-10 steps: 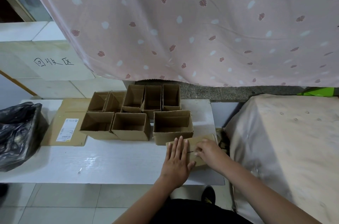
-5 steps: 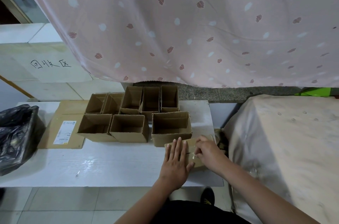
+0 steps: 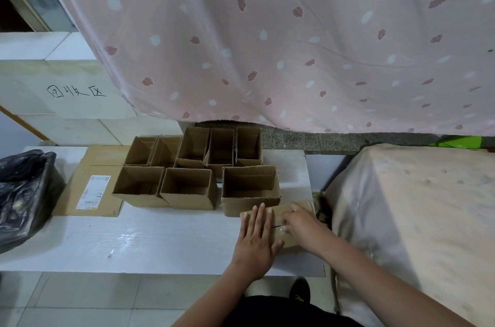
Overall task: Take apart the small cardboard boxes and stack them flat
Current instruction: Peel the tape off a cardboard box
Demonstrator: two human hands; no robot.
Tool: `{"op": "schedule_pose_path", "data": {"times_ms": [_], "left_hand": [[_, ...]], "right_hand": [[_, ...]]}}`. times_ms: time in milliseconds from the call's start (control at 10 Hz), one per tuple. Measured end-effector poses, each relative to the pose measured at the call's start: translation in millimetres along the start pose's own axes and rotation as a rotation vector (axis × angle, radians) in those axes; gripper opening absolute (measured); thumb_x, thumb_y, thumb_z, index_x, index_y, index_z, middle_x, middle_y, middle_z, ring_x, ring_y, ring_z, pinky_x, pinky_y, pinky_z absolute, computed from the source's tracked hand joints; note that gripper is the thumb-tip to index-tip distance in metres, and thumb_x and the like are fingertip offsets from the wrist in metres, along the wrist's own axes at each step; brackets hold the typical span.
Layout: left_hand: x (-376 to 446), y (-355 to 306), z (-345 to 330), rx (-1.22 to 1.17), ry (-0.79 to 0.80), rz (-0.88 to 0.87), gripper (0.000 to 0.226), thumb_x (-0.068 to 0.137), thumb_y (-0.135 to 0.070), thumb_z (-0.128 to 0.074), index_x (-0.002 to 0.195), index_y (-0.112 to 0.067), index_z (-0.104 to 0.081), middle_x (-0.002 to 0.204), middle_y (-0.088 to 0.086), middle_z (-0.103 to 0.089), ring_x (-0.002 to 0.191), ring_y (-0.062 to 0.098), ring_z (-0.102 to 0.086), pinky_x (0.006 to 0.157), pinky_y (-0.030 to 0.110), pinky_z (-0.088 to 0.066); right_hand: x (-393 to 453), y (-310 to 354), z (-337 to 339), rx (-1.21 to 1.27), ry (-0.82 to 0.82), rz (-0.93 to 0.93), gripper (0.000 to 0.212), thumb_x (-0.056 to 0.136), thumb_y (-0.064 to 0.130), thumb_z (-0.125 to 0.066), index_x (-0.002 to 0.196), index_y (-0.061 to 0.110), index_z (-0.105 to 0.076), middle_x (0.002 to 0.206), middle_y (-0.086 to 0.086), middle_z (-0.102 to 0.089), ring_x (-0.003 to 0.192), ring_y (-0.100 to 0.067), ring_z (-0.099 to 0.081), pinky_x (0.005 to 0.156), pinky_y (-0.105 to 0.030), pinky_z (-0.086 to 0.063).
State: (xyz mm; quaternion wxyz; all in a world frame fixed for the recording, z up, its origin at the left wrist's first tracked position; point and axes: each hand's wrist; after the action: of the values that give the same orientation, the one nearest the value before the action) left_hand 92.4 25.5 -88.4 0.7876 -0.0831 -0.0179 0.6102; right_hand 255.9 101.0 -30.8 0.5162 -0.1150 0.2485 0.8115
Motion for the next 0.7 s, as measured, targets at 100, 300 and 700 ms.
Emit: {"op": "schedule_pose_path", "data": {"times_ms": [100,300,700], "left_hand": [[2,2,6,-0.083,0.103,0.025,0.074,0.103,-0.055,-0.015,0.158,-0.007,-0.003,0.164,0.017,0.006,0.151,0.036,0.008,0.117,0.047,0.003],[8,2,3,-0.057,0.175,0.009,0.077,0.100,-0.059,-0.003,0.156,-0.012,0.019,0.160,0.011,0.030,0.146,0.029,0.033,0.119,0.046,0.017],[7,3,-2,-0.066,0.150,0.002,0.076,0.101,-0.059,-0.005,0.156,-0.011,0.018,0.161,0.012,0.027,0.147,0.031,0.031,0.119,0.047,0.014]], "right_hand": [[-1,4,10,0.070,-0.047,-0.030,0.019,0.098,0.013,-0.052,0.112,0.011,-0.064,0.122,-0.010,-0.054,0.111,-0.025,-0.055,0.093,-0.037,-0.044],[-14,-17,32,0.249,-0.113,-0.147,0.010,0.095,0.020,-0.062,0.085,0.021,-0.064,0.103,0.003,-0.048,0.096,-0.011,-0.049,0.089,-0.024,-0.040],[-25,-29,35,0.502,-0.030,-0.261,0.016,0.082,0.020,-0.072,0.067,0.022,-0.071,0.073,0.010,-0.071,0.073,0.002,-0.064,0.056,-0.008,-0.038]]}}
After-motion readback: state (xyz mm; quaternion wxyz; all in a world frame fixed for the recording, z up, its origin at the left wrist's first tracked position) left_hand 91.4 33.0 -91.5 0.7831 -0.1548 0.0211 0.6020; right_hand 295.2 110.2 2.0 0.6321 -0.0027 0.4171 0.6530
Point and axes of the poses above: each hand's wrist, its own x-axis towards the middle knuckle, its own z-axis out of the back of the hand, y = z × x
